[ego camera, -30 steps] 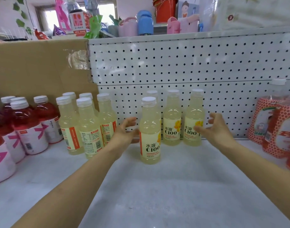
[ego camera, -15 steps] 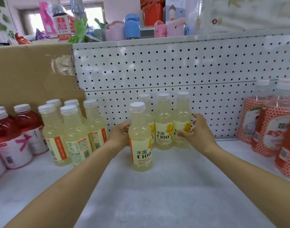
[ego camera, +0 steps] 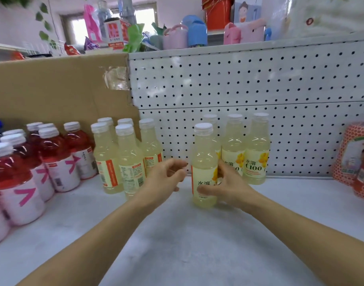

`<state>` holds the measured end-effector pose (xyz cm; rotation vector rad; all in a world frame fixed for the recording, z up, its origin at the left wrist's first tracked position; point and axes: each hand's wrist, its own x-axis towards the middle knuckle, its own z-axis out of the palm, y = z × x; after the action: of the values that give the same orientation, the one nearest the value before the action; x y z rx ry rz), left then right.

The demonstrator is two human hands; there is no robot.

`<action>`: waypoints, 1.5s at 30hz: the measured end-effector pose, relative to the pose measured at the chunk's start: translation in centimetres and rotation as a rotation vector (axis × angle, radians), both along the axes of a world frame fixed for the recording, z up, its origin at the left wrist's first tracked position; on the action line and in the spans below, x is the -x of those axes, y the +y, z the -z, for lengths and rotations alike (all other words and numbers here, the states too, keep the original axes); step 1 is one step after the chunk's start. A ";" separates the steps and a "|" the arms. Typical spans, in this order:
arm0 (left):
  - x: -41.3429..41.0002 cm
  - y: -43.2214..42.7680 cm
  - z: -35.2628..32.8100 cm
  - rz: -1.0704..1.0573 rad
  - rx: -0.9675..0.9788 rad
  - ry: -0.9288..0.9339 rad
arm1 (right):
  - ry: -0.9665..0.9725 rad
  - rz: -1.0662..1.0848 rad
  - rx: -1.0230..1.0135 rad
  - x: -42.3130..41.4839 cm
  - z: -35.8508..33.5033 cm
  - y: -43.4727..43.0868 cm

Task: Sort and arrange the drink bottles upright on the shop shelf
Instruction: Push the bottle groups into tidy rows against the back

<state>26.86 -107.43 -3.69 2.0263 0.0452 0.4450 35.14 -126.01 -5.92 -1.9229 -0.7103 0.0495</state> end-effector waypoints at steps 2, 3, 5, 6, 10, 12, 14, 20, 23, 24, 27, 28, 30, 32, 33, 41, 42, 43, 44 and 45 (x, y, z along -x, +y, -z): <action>1.3 1.1 0.3 -0.259 -0.233 -0.216 | -0.006 0.079 -0.013 -0.1 0.3 0.4; 1.9 2.0 0.4 -0.397 -0.281 -0.325 | -0.007 0.122 -0.016 -0.1 0.3 0.5; 3.0 4.4 0.4 -0.628 -0.231 -0.433 | -0.017 0.195 -0.008 -0.2 0.6 0.6; 3.4 5.7 0.4 -0.669 -0.153 -0.408 | -0.026 0.219 -0.005 -0.2 0.7 0.6; 3.4 8.1 0.7 -0.348 0.183 0.003 | -0.039 0.251 -0.013 0.0 0.8 0.6; 3.0 8.6 1.3 -0.256 0.113 0.128 | -0.038 0.262 -0.018 0.2 0.7 0.5; 3.1 9.0 1.5 -0.220 0.075 0.150 | -0.027 0.263 -0.017 0.4 0.6 0.0; 4.2 9.1 1.7 0.017 -0.055 0.289 | -0.009 0.232 -0.016 1.1 0.4 -1.7; 3.9 8.3 1.6 0.068 0.014 0.268 | 0.003 0.210 -0.025 1.4 0.2 -2.5; 3.7 7.9 1.4 0.062 -0.005 0.260 | 0.001 0.212 -0.028 1.4 0.1 -2.8; 2.9 6.3 1.3 0.051 -0.042 0.235 | -0.013 0.261 -0.022 1.6 0.2 -3.9; 2.6 5.4 1.5 0.050 -0.036 0.221 | -0.018 0.291 -0.017 1.6 0.3 -4.3; 1.6 3.3 2.0 0.057 -0.012 0.184 | -0.025 0.347 -0.008 1.5 0.4 -5.1; 0.4 1.2 2.3 0.057 0.007 0.148 | -0.015 0.359 -0.015 1.3 0.5 -5.8; -0.2 0.4 2.3 0.060 0.010 0.147 | -0.010 0.352 -0.011 1.3 0.5 -6.1; -3.0 -3.4 2.3 0.109 -0.056 0.130 | -0.039 0.335 0.013 0.2 0.6 -6.5; -3.2 -3.7 2.3 0.100 -0.048 0.121 | -0.036 0.335 0.004 0.1 0.5 -6.4; -3.5 -3.9 2.3 0.092 -0.043 0.115 | -0.034 0.338 -0.003 -0.1 0.5 -6.3; -3.7 -4.1 2.3 0.085 -0.042 0.112 | -0.029 0.342 -0.007 -0.2 0.4 -6.2; -3.8 -4.2 2.2 0.080 -0.042 0.113 | -0.023 0.347 -0.008 -0.3 0.4 -6.1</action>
<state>30.71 -111.66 -5.93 2.0855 0.0242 0.2830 35.47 -132.11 -6.34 -2.0156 -0.3831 -0.1914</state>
